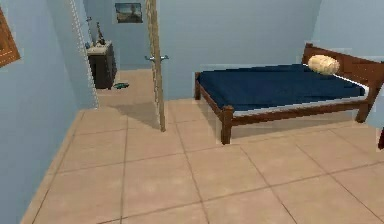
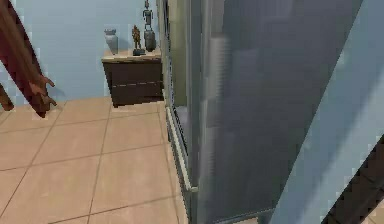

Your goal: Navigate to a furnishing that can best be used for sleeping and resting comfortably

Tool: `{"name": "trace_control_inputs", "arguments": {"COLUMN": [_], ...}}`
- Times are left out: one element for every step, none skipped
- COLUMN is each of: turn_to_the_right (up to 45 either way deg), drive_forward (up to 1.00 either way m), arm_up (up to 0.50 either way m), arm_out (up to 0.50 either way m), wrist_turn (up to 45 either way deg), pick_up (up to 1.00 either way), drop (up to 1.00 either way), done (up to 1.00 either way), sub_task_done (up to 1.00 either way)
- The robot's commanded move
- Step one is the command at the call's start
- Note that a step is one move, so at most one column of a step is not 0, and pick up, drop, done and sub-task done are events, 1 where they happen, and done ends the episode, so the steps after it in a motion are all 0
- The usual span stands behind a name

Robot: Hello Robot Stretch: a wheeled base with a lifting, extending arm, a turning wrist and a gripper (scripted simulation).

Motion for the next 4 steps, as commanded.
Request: {"name": "trace_control_inputs", "arguments": {"turn_to_the_right": [0.0, 0.0, 36.0, 0.0], "drive_forward": [1.00, 0.25, 0.00, 0.00], "arm_up": [0.00, 0.00, 0.00, 0.00], "arm_out": [0.00, 0.00, 0.00, 0.00], "wrist_turn": [0.0, 0.0, 0.0, 0.0], "pick_up": [0.00, 0.00, 0.00, 0.00], "drop": [0.00, 0.00, 0.00, 0.00], "done": [0.00, 0.00, 0.00, 1.00], "sub_task_done": [0.00, 0.00, 0.00, 0.00]}}
